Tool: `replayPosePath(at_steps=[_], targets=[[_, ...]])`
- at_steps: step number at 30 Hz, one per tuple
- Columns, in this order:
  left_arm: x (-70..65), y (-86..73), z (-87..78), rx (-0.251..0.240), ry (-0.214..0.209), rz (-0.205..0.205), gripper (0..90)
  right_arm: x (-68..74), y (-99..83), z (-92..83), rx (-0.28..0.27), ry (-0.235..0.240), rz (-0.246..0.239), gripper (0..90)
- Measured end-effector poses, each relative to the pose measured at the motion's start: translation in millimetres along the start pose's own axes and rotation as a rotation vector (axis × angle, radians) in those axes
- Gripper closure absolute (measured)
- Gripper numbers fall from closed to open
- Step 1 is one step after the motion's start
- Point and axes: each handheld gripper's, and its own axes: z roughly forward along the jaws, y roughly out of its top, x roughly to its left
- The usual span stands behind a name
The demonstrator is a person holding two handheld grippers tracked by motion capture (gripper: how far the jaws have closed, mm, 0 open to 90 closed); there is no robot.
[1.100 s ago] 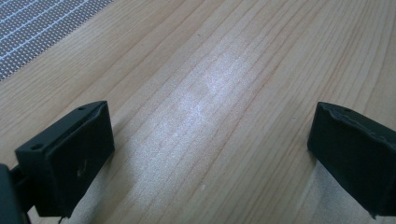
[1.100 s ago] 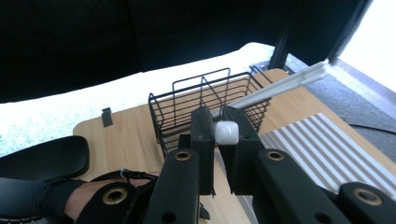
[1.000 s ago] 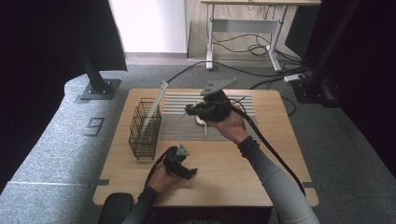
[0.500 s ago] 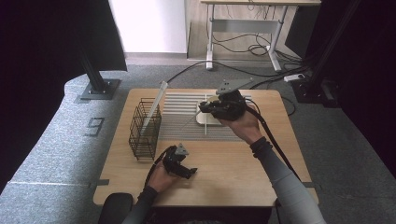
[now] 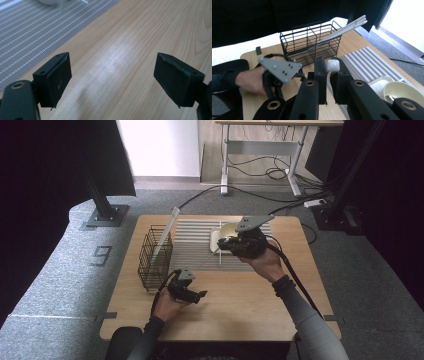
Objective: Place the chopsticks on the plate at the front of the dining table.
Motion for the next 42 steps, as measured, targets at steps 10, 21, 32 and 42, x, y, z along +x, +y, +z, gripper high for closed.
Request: replayPosePath(at_steps=[10, 21, 32, 42], targets=[[-3.5, 12.6, -3.7, -0.034, -0.004, 0.062, 28.5, 8.0, -19.3, 4.3, 0.019, 0.035, 0.007, 82.7], [-10.9, 19.3, -7.1, -0.097, -0.026, 0.110, 59.0, 17.8, -31.1, 9.8, 0.049, 0.081, 0.004, 82.7], [-17.3, 20.0, -9.0, -0.123, -0.012, 0.192, 82.2, 14.5, -32.8, 13.0, 0.057, 0.102, 0.035, 82.6], [-20.9, 21.4, -8.7, -0.112, -0.044, 0.205, 85.7, -1.6, -34.3, 15.7, 0.055, 0.040, 0.088, 73.8]])
